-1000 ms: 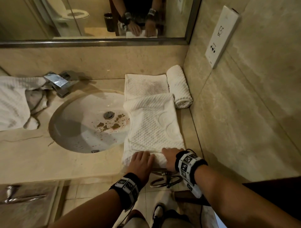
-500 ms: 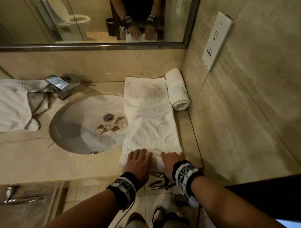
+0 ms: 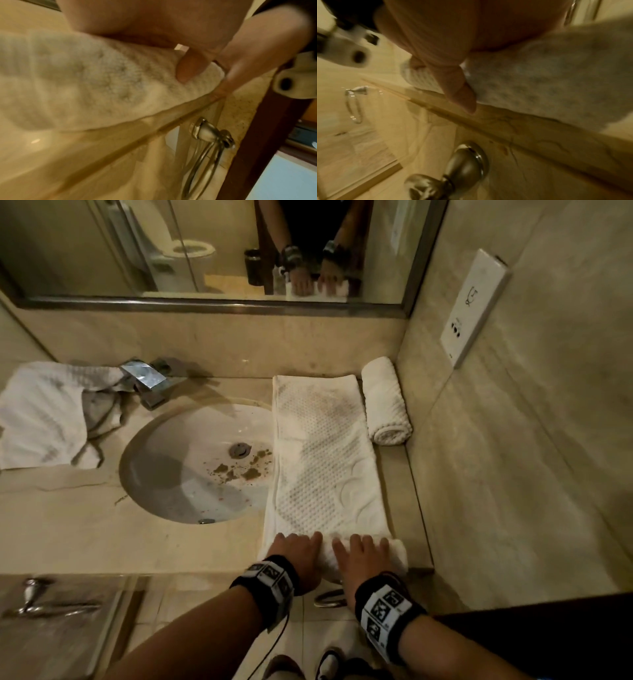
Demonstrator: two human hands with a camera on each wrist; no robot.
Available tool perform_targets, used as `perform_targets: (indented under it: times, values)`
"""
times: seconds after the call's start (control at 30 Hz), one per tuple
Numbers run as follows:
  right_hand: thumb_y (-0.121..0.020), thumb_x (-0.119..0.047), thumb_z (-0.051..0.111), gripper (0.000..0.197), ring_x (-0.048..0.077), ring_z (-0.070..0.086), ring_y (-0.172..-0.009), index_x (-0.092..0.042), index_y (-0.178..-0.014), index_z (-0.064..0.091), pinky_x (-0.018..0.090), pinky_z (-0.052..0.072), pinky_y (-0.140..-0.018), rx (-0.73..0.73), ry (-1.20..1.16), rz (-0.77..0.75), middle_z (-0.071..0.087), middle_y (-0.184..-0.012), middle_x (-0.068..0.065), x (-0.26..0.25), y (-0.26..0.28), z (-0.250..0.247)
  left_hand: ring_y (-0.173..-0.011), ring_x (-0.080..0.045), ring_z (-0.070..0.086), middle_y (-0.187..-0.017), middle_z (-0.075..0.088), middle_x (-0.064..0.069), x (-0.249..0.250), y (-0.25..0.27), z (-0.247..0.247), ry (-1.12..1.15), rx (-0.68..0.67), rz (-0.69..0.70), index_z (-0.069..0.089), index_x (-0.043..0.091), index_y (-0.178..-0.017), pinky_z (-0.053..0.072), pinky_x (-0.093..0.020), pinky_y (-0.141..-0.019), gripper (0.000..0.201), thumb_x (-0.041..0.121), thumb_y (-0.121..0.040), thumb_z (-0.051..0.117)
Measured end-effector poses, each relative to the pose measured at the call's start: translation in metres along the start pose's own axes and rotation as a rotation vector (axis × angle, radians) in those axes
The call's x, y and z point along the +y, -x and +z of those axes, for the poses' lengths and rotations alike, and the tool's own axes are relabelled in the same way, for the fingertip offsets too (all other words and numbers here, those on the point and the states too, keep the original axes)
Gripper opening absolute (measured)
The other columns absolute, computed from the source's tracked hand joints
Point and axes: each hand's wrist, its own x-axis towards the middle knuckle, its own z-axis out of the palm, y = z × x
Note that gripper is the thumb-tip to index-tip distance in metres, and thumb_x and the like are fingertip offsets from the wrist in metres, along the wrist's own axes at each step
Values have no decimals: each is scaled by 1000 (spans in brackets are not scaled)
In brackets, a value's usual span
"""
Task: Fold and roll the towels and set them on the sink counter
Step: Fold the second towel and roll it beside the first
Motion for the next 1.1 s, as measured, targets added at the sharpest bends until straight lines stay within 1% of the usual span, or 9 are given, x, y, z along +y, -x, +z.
perform_targets:
  times: [0.17, 0.27, 0.33, 0.43, 0.63, 0.77, 0.9, 0.97, 1.1]
  values:
    - [-75, -34, 70, 80, 30, 40, -124, -22, -140, 25, 51, 25, -106, -17, -40, -14, 44, -134, 7, 11, -14, 1, -130, -34, 27, -146, 24, -12, 8, 22, 14, -98, 164, 60, 18, 18, -143, 19, -47, -112, 72, 29, -80, 52]
    - [-77, -38, 64, 60, 28, 50, -117, -24, -129, 37, 47, 32, -99, -67, -113, -57, 55, -126, 4, 21, -20, -9, -143, -37, 4, -157, 0, -14, 12, 38, 31, -175, 78, 101, -8, 21, -150, 1, -53, -116, 86, 23, -86, 48]
    - [-81, -45, 56, 51, 28, 55, -114, -24, -124, 42, 43, 39, -95, -143, -157, -98, 58, -125, 4, 28, -21, -15, -139, -36, 15, -154, 12, -17, 11, 35, 31, -197, 89, 107, -5, 20, -150, 8, -52, -114, 84, 18, -85, 49]
    - [-79, -55, 54, 55, 28, 55, -114, -26, -124, 40, 42, 42, -93, -194, -172, -109, 56, -127, 5, 27, -20, -20, -123, -32, 36, -138, 38, -11, 9, 22, 19, -99, 115, 67, 24, 18, -141, 23, -45, -106, 72, 14, -77, 56]
    - [-82, -40, 62, 79, 31, 31, -130, -25, -145, 17, 51, 20, -110, -30, -46, -54, 32, -141, 8, 9, -2, -17, -114, -28, 52, -122, 58, -3, -4, 2, -11, 182, -13, -18, 36, 25, -124, 31, -43, -102, 48, 30, -81, 55]
    - [-79, -38, 67, 81, 28, 38, -127, -23, -143, 21, 49, 25, -107, -21, -69, -30, 40, -138, 6, 10, -9, -13, -123, -30, 41, -130, 48, -8, 1, 6, -12, 73, 41, -57, 32, 22, -131, 25, -45, -108, 58, 31, -79, 57]
    - [-81, -53, 52, 57, 26, 52, -117, -26, -129, 38, 44, 34, -101, -95, -175, -83, 55, -128, 2, 23, -15, -26, -142, -36, 7, -155, 4, -16, 16, 34, 23, -121, 98, -14, -8, 23, -149, 1, -55, -116, 90, 25, -82, 53]
    - [-78, -63, 45, 62, 26, 53, -118, -27, -128, 41, 42, 36, -98, -180, -207, -104, 56, -129, 1, 28, -15, -30, -138, -36, 14, -153, 10, -17, 15, 37, 26, -161, 90, 26, -10, 23, -149, 6, -53, -114, 94, 21, -82, 55]
    - [-80, -55, 52, 62, 26, 48, -122, -26, -132, 35, 45, 34, -100, -150, -112, -96, 50, -133, 4, 23, -11, -30, -120, -32, 37, -132, 40, -10, 13, 22, 8, -62, 124, -5, 25, 21, -138, 22, -47, -104, 76, 19, -74, 64]
